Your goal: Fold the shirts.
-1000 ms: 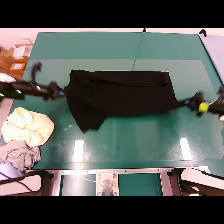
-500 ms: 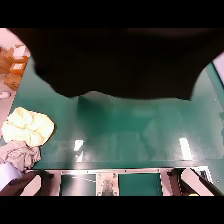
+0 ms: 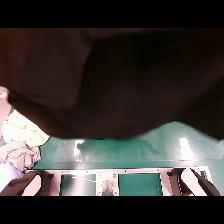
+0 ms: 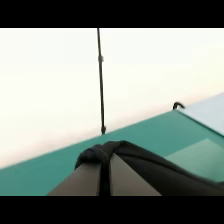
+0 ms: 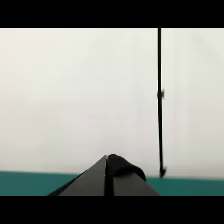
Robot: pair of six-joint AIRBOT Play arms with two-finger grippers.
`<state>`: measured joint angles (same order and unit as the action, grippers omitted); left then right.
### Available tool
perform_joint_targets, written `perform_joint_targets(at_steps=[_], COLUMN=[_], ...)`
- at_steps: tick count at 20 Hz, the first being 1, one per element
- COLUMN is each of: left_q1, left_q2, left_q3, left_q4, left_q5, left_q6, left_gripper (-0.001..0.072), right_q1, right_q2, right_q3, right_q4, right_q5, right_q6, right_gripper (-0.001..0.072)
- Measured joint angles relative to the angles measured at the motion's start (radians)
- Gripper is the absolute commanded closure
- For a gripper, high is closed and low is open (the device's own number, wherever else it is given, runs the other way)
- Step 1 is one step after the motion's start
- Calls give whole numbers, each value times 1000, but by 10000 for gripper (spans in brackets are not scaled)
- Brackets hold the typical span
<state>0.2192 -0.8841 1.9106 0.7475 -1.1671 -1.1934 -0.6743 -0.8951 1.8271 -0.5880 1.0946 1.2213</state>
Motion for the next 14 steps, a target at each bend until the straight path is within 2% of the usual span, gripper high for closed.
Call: perform_joint_targets(at_steps=[3, 8, 11, 14], left_q1=[0, 0, -1, -1], left_q2=[-76, -351, -576, -755], left_q3=[-166, -405, -459, -477], left_q4=[-19, -133, -206, -291], left_q5=[3, 47, 76, 141], left_q6=[18, 130, 199, 256], left_gripper=[675, 675, 675, 675], right_q1=[64, 192, 243, 266], right_q2=[-63, -288, -510, -726], right_q3=[-207, -517, -563, -507], right_q4=[-18, -26, -6, 68], right_q5=[-16, -153, -242, -285], right_q6=[-22, -76, -92, -99], right_gripper=[694, 694, 694, 694])
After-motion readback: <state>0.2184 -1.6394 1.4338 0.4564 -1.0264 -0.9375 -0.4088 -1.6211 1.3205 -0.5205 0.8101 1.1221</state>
